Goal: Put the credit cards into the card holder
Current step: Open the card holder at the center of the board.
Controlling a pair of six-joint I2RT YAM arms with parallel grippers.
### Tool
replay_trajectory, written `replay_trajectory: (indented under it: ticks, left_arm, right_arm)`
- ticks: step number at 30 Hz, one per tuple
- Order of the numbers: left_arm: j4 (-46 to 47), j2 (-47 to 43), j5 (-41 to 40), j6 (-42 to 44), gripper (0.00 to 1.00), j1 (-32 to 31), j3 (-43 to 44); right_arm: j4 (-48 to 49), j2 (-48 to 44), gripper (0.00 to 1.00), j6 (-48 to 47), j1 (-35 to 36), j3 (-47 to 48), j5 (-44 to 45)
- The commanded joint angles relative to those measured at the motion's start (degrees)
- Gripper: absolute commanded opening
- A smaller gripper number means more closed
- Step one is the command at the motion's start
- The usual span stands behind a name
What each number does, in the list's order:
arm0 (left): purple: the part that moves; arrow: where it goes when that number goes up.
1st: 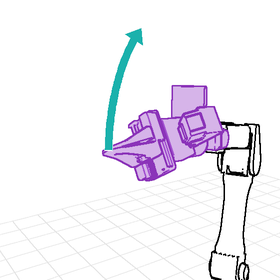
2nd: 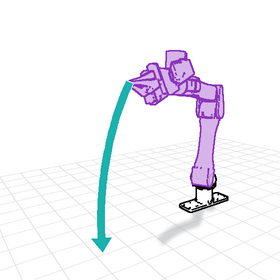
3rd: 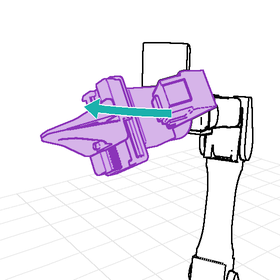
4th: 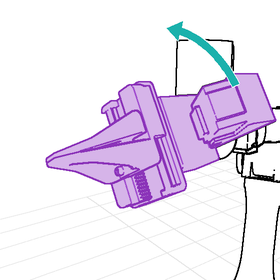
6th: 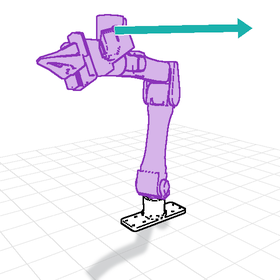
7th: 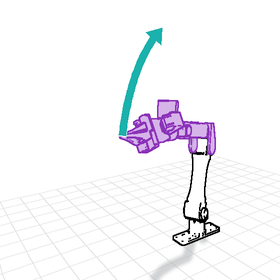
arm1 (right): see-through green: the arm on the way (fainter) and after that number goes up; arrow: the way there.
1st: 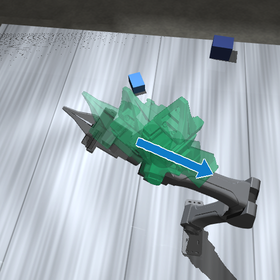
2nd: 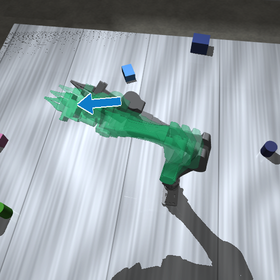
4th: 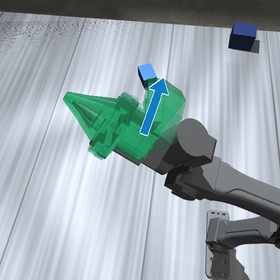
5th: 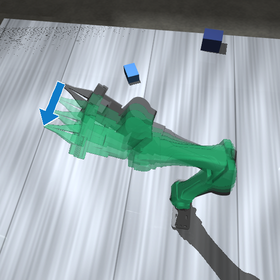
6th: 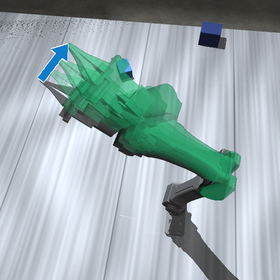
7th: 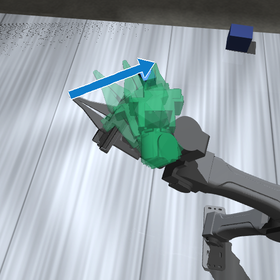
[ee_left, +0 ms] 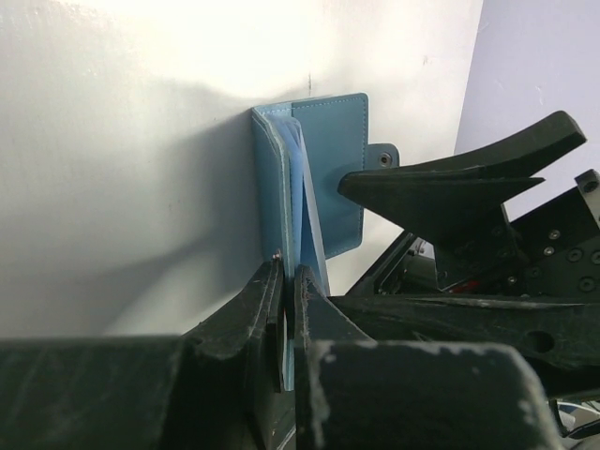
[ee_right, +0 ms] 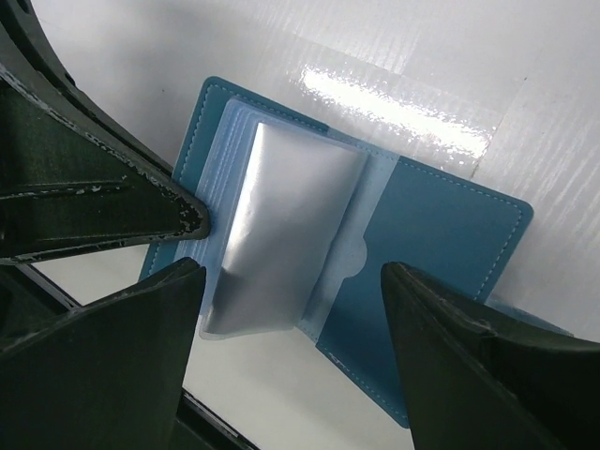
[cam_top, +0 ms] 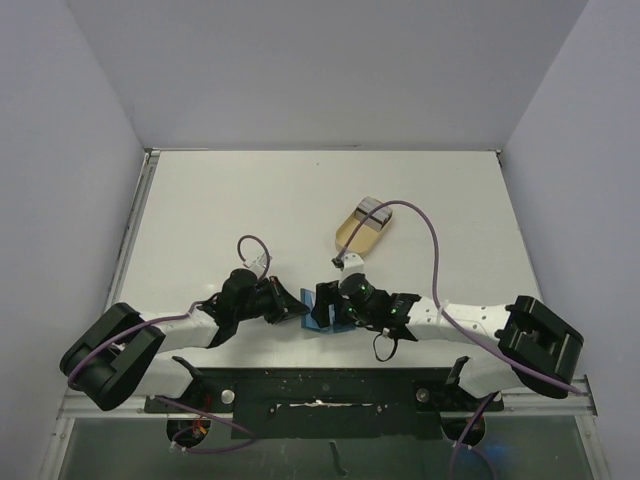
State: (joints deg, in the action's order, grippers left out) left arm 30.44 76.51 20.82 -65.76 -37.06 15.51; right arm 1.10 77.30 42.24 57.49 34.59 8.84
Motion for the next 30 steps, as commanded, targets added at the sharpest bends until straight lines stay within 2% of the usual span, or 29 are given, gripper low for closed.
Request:
replay_trajectory:
  ticks: [1,9,15,18,20,23,30]
  left_arm:
    - [4.19,-1.45,0.73,-0.19,0.0,-0.29,0.36]
    - [3.85,-2.73,0.37,-0.25,0.0,-0.34,-0.21]
    - [3.2,-3.38,0.68,0.01,0.0,-0.32,0.04]
    - [3.71,-3.18,1.28,-0.15,0.07,-0.32,0.21]
    - [4.1,-2.99,1.5,-0.31,0.08,-0.35,0.22]
    - [4.54,-2.95,1.42,-0.57,0.0,-0.33,-0.25]
    - [4.01,-3.12,1.23,-0.75,0.0,-0.33,-0.28]
  right_arm:
    - [5.01,1.92,0.78,0.21,0.79,-0.05,-0.89]
    - [6.03,4.0,0.78,0.72,1.24,-0.46,0.26]
    - [3.27,5.0,0.77,0.46,1.29,-0.81,2.98]
    - [2.57,5.15,0.76,0.39,1.24,-1.1,3.91]
    - [2.1,5.09,0.76,0.39,1.3,-1.19,4.6]
    - [0.69,4.71,0.76,0.2,1.29,-1.11,5.77]
    - [-7.18,2.22,0.75,0.19,1.7,0.06,12.01]
